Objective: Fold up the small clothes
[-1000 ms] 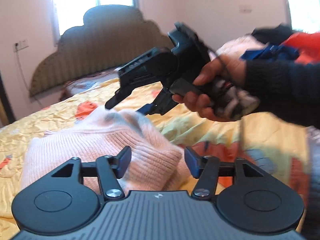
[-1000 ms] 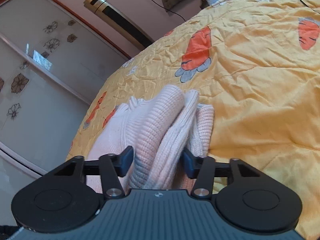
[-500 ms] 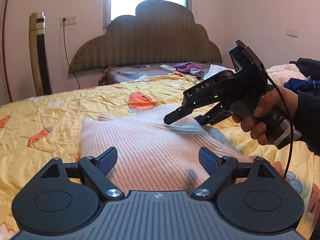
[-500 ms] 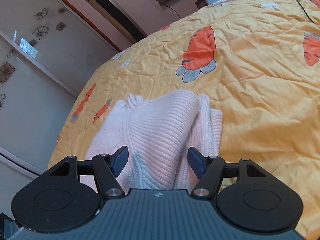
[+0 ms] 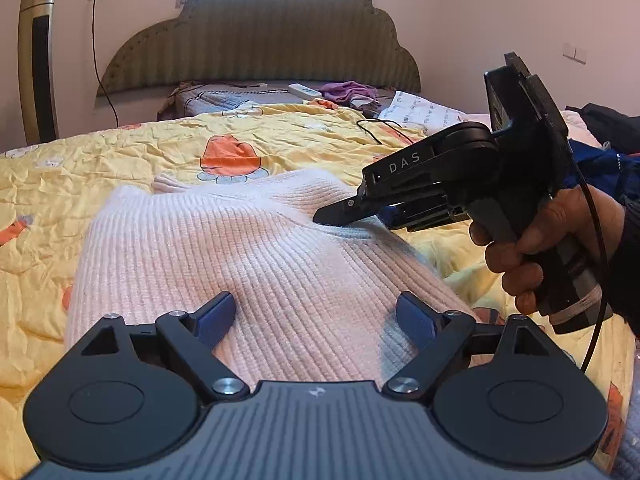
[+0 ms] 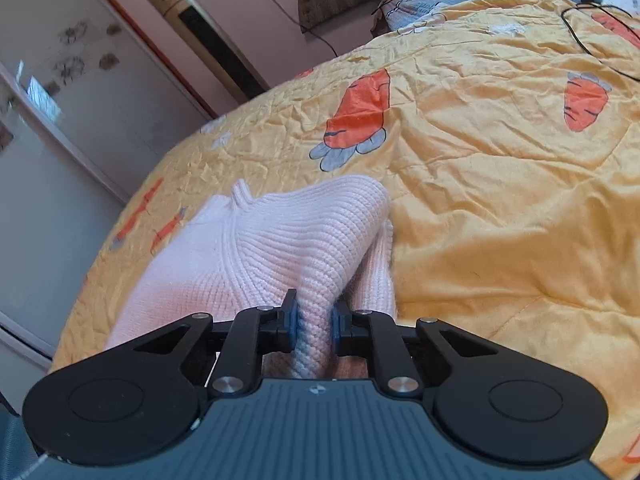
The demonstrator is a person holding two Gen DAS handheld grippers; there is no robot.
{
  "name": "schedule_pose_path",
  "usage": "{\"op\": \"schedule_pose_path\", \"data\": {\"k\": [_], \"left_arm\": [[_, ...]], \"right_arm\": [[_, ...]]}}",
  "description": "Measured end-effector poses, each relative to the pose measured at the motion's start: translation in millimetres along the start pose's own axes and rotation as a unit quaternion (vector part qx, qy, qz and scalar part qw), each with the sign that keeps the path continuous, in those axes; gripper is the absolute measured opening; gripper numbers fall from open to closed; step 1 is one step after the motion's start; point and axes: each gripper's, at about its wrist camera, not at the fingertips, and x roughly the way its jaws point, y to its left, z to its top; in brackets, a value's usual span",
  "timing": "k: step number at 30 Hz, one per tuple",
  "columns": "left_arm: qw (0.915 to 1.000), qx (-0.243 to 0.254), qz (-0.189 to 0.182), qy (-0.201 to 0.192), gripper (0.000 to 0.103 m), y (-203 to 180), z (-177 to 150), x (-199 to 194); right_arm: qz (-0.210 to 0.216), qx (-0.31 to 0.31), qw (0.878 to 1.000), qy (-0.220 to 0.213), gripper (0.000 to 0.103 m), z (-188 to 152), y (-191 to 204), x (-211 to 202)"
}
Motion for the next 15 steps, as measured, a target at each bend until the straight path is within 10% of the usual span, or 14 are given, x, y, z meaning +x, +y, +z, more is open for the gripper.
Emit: {"op": "schedule_pose_path", "data": {"k": [5, 9, 15], "left_arm": [[1.0, 0.005, -0.001, 0.0, 0.088, 2.1, 0.5, -2.0], [0.9999, 0.007, 0.009, -0.002, 0.089, -1.5, 0.2, -0.2], [1.0, 0.006, 0.005, -0.001, 0.089, 0.1, 0.8, -0.1]], "right_arm": [[-0.019, 0.023, 0.999, -0.023, 0.04, -0.4, 9.4, -14.4], [0.0, -0.001, 0.994, -0.107, 0.038, 7.8, 38.1, -46.5], [-0.028, -0.131, 0.991, -0.02, 0.055, -6.0, 89.1, -4.4]]}}
